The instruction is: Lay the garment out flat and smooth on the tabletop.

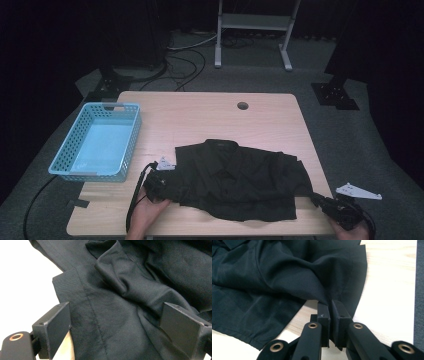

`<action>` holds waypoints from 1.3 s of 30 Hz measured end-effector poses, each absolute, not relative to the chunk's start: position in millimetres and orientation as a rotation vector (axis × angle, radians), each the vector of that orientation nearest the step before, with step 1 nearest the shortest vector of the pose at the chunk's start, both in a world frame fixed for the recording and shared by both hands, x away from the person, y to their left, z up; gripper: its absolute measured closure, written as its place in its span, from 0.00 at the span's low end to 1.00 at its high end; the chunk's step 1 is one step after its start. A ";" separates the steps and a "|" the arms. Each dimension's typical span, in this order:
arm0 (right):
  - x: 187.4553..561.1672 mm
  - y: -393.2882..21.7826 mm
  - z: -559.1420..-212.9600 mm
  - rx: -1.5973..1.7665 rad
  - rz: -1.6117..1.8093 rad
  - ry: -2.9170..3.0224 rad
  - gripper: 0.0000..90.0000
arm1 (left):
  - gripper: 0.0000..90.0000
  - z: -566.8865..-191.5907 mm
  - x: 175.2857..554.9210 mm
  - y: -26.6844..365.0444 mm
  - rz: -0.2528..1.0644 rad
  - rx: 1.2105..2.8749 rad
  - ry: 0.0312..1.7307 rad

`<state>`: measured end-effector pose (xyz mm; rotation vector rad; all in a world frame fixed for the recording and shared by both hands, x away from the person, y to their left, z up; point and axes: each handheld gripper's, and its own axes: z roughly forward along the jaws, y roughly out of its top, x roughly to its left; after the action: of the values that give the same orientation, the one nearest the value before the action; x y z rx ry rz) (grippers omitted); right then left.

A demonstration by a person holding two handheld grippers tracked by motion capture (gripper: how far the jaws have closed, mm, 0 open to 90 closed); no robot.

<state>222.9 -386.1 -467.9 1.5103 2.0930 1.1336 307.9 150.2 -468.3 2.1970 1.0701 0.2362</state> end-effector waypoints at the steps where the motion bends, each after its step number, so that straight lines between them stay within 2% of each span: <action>1: 223.0 -385.9 -467.6 1.512 1.138 2.092 0.93 | 0.11 -468.1 307.9 150.2 0.234 2.196 1.073; 9: 226.2 -379.5 -460.4 1.493 1.144 2.088 0.80 | 0.11 -459.0 308.2 147.1 0.252 2.184 1.053; 20: 235.9 -360.6 -444.4 1.434 1.216 2.149 0.54 | 0.11 -449.4 308.6 128.8 0.259 2.202 0.974; 34: 260.8 -292.0 -431.2 1.239 1.249 2.293 0.45 | 0.11 -438.5 312.4 104.3 0.252 2.216 0.885; 36: 264.7 -281.9 -431.0 1.217 1.257 2.315 0.45 | 0.16 -437.8 313.2 102.1 0.245 2.214 0.868; 39: 271.4 -267.4 -431.7 1.190 1.252 2.344 0.45 | 0.16 -437.7 315.5 99.1 0.237 2.223 0.860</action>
<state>271.4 -267.4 -431.7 1.1898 2.3439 1.2521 315.5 99.1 -437.7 2.2227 0.8601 0.2369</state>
